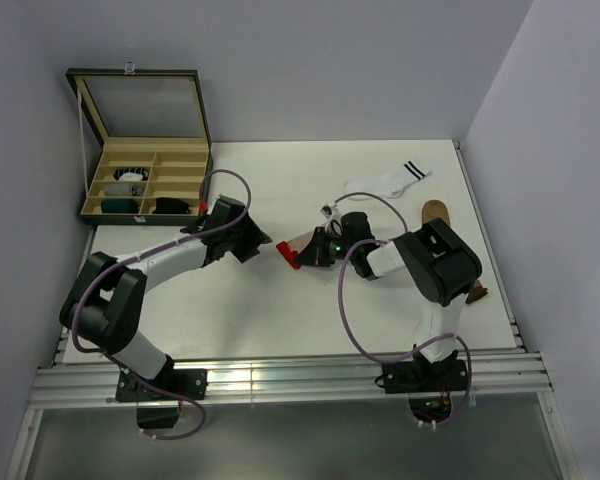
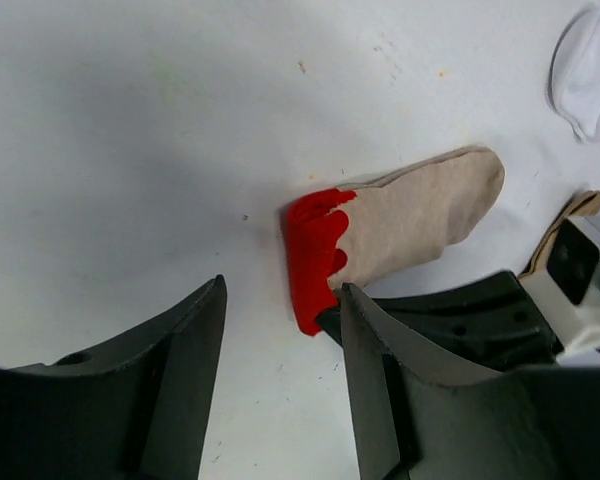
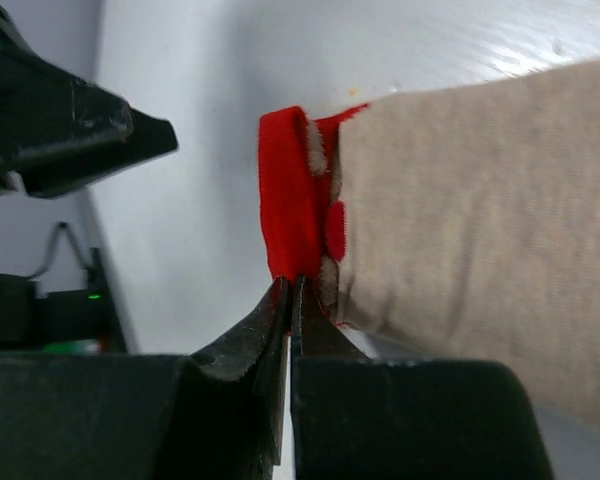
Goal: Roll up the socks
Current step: Roll the sock at the center of the board.
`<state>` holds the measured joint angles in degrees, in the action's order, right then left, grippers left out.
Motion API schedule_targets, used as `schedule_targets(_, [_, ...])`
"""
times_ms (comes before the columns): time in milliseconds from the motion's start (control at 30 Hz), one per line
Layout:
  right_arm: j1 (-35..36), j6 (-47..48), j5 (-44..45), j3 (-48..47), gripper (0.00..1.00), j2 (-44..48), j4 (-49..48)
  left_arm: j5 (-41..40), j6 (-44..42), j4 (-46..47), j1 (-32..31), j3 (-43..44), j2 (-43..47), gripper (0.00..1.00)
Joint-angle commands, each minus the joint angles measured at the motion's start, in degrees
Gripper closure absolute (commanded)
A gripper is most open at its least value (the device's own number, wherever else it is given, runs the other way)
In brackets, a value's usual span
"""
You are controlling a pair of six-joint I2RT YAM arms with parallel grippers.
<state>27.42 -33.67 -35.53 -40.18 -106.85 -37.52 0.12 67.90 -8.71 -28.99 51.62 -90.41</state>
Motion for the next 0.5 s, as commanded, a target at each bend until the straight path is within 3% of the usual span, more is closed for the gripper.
schedule_targets(0, [-3.6,-13.7,-11.6,2.2,1.0,-4.9,-14.0,2.4,0.8,4.7,-2.0,0.7,-2.0,0.46])
schedule_targets(167, [-6.0,-17.9,-13.2,2.0,1.0,-9.0,-15.7,2.9,0.5,5.4,-3.3,3.0,-5.4,0.47])
schedule_targets(467, [-6.1,-14.6,-11.3,-0.9,1.0,-10.2,-6.0,3.0,-0.6,5.4,-4.3,6.7,-10.0,0.49])
